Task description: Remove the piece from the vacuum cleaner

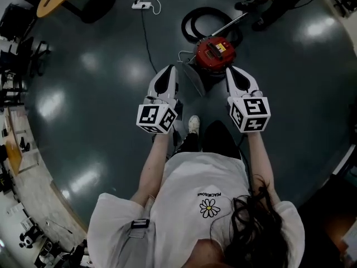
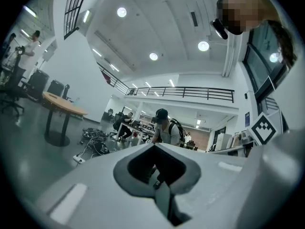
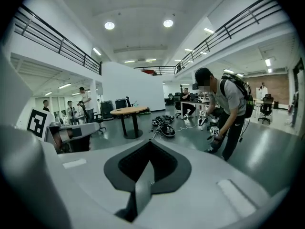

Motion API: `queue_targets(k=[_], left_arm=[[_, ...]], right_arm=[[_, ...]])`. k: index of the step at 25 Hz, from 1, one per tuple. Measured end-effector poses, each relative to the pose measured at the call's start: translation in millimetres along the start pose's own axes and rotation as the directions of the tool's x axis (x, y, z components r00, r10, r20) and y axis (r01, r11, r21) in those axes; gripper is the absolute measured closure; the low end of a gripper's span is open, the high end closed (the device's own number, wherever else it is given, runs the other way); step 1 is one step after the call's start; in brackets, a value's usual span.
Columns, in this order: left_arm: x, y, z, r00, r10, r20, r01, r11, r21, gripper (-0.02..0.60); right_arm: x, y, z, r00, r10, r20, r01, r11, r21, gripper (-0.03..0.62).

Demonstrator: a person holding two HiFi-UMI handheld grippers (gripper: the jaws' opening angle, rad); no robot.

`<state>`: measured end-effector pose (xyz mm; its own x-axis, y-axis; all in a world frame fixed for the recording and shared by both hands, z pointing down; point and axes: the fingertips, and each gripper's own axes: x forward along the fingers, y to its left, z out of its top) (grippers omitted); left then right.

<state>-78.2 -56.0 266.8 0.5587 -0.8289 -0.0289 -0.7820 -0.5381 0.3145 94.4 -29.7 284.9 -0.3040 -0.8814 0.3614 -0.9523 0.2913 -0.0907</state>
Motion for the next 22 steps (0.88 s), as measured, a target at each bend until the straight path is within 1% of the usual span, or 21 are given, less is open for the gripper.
queue_targets(k=[4, 7, 9, 11, 13, 15, 18, 20, 22], left_arm=[[43, 13, -27, 0.998, 0.043, -0.041, -0.043, 0.999, -0.014, 0.58], [66, 29, -44, 0.993, 0.09, -0.077, -0.092, 0.995, -0.027, 0.58], [77, 39, -60, 0.986, 0.116, -0.118, -0.12, 0.992, -0.028, 0.58], [89, 53, -81, 0.977, 0.148, -0.157, -0.157, 0.986, -0.048, 0.58], [97, 68, -112, 0.963, 0.185, -0.197, -0.202, 0.977, -0.072, 0.58], [109, 95, -153, 0.95, 0.204, -0.236, -0.226, 0.972, -0.07, 0.58], [133, 145, -217, 0.937, 0.221, -0.27, -0.251, 0.965, -0.081, 0.58], [134, 159, -256, 0.921, 0.234, -0.312, -0.279, 0.954, -0.11, 0.58], [129, 169, -292, 0.9, 0.241, -0.364, -0.307, 0.942, -0.137, 0.58]], right_arm=[[45, -37, -20, 0.998, 0.025, -0.064, -0.025, 1.0, 0.006, 0.569], [80, -58, -37, 0.992, 0.042, -0.118, -0.044, 0.999, -0.017, 0.569], [102, -67, -53, 0.984, 0.064, -0.168, -0.072, 0.997, -0.041, 0.569], [128, -74, -73, 0.968, 0.097, -0.233, -0.115, 0.991, -0.067, 0.569], [156, -80, -105, 0.941, 0.127, -0.312, -0.164, 0.982, -0.093, 0.569], [195, -82, -144, 0.92, 0.139, -0.366, -0.194, 0.974, -0.119, 0.569], [263, -92, -193, 0.913, 0.127, -0.387, -0.196, 0.97, -0.143, 0.569], [283, -99, -219, 0.906, 0.12, -0.405, -0.186, 0.975, -0.126, 0.569], [297, -104, -244, 0.892, 0.118, -0.436, -0.183, 0.977, -0.11, 0.569]])
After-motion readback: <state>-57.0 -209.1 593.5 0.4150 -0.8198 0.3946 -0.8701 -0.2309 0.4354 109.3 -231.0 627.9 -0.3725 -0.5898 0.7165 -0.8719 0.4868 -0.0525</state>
